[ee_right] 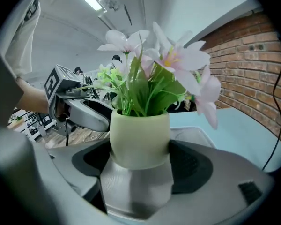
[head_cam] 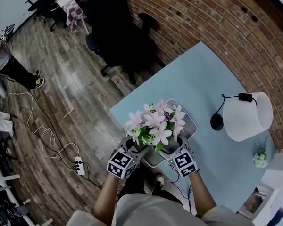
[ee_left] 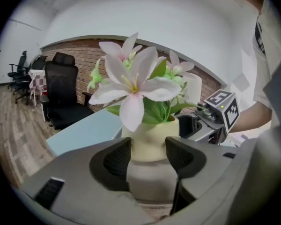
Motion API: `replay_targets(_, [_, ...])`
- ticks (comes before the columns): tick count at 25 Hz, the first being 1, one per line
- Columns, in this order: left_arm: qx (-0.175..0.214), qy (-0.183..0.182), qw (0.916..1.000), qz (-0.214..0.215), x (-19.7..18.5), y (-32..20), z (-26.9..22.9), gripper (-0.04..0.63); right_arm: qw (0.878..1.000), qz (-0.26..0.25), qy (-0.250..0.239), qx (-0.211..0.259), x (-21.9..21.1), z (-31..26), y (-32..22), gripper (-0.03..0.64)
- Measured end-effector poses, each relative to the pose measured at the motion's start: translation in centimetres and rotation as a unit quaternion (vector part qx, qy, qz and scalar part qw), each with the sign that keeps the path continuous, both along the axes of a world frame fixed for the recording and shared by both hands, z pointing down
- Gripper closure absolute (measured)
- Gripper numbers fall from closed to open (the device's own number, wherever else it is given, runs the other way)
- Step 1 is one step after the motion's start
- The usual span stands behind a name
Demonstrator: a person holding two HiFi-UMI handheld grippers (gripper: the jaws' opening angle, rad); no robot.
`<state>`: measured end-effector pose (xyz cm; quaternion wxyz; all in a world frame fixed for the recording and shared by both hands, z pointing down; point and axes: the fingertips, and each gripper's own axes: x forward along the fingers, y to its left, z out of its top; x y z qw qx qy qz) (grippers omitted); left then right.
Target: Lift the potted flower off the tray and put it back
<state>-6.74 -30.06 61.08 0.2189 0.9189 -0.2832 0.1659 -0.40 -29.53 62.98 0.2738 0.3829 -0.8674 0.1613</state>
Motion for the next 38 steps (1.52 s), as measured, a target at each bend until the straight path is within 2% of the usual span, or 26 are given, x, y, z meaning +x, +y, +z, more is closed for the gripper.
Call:
replay_targets(7, [-0.023, -0.003, 0.9996, 0.014, 0.1, 0.2, 2.1, 0.33, 1.0, 0.005, 0.022, -0.014, -0.1, 1.8, 0.2, 0.196])
replay_targets(15, [-0.018, -0.011, 0.9996, 0.016, 0.1, 1.0, 2.8, 0.331, 0.999, 0.016, 0.022, -0.044, 0.0, 3.1, 1.2, 0.196])
replay_targets(20, [-0.002, -0.033, 0.999, 0.031, 0.3, 0.9, 3.6, 0.33, 0.997, 0.005, 0.065, -0.051, 0.0, 4.2, 1.2, 0.197])
replay_targets(26, [-0.01, -0.054, 0.9978, 0.038, 0.6, 0.3, 4.4, 0.328, 0.994, -0.009, 0.103, -0.038, 0.2, 5.2, 0.1, 0.193])
replay_targets(31, [0.004, -0.08, 0.9963, 0.032, 0.6, 0.5, 4.1, 0.328, 0.995, -0.007, 0.094, -0.043, 0.4, 5.4, 0.4, 0.192])
replay_targets(38, [0.01, -0.112, 0.9936, 0.009, -0.1, 1.6, 3.9, 0.328, 0.992, 0.031, 0.101, -0.071, 3.2, 4.7, 3.9, 0.192])
